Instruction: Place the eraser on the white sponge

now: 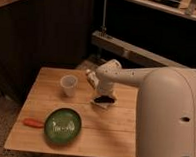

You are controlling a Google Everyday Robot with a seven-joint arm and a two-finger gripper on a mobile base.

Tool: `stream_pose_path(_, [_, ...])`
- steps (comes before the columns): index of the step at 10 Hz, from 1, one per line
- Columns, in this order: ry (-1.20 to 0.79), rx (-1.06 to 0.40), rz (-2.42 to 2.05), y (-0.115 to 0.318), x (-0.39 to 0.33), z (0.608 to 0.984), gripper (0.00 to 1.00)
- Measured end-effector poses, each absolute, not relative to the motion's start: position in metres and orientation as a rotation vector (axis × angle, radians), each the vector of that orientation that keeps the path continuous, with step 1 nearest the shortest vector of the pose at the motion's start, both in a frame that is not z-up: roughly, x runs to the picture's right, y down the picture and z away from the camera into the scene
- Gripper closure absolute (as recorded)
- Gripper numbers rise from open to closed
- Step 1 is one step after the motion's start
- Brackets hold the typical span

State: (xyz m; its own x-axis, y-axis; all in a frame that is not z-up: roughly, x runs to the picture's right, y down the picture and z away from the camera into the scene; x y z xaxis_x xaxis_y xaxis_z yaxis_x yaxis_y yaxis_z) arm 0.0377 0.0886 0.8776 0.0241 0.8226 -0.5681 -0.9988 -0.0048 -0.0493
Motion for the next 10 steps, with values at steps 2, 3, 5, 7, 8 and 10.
stream_pose_path(2, [0.442,-0.511,1.506,0.087,0.037,0.879,0.20])
stream_pose_path(3, [0.440,-0.513,1.505,0.087,0.035,0.880,0.20])
stream_pose_path(5, [0.437,-0.519,1.494,0.086,0.027,0.881,0.20])
stream_pose_path(7, [0.437,-0.514,1.489,0.085,0.025,0.880,0.20])
stream_pose_path(8, [0.437,-0.511,1.489,0.085,0.024,0.880,0.20])
stream_pose_path(10, [0.432,-0.505,1.491,0.084,0.026,0.881,0.20])
